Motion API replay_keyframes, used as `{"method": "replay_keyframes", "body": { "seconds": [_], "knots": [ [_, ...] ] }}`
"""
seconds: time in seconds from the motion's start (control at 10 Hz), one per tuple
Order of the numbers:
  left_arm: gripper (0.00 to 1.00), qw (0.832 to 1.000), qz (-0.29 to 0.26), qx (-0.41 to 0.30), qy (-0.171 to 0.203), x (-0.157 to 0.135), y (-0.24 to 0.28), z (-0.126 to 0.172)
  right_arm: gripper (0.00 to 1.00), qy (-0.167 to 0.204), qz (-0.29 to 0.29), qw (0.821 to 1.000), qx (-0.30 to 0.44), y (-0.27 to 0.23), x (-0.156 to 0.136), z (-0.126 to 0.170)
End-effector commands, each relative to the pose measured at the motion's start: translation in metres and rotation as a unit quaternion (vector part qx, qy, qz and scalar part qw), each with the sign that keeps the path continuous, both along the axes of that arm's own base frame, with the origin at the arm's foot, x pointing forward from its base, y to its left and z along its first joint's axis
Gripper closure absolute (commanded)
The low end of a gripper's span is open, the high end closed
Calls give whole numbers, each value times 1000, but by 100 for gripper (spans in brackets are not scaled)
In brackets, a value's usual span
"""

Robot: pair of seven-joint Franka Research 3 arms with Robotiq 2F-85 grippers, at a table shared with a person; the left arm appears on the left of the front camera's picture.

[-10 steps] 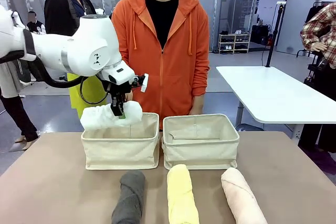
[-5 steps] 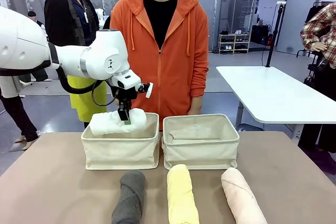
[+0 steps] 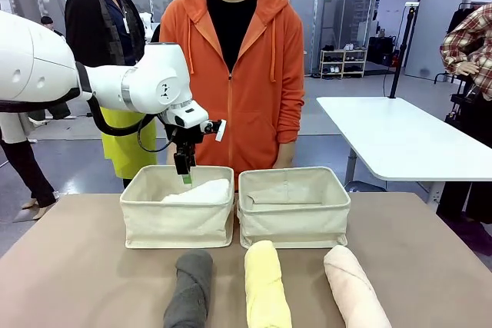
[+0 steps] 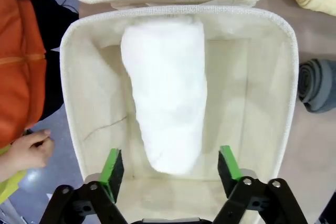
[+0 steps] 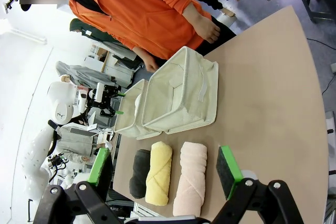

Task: Divide the towels into two baskets.
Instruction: Pick up one hotel-folded towel and place it in the Fabric basket indicated by the person.

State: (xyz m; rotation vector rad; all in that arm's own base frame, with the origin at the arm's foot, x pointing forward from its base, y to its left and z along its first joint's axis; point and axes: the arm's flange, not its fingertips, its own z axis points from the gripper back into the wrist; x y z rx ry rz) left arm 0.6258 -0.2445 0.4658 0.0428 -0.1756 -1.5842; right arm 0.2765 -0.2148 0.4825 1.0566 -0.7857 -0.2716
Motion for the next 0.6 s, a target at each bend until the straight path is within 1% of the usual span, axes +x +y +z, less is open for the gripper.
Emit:
{"method": "replay_keyframes", "body": {
  "seconds": [0.0,0.1,0.5],
  "knots": [
    [13,1000,-1,-1,6,-9,6,9,0,-11,1,1000,1,-1,-2,1],
    [13,1000,0,0,0,0,0,0,0,-11,1,1000,1,-1,-2,1],
    [13,1000,0,0,0,0,0,0,0,-11,1,1000,1,-1,-2,1]
  ]
}}
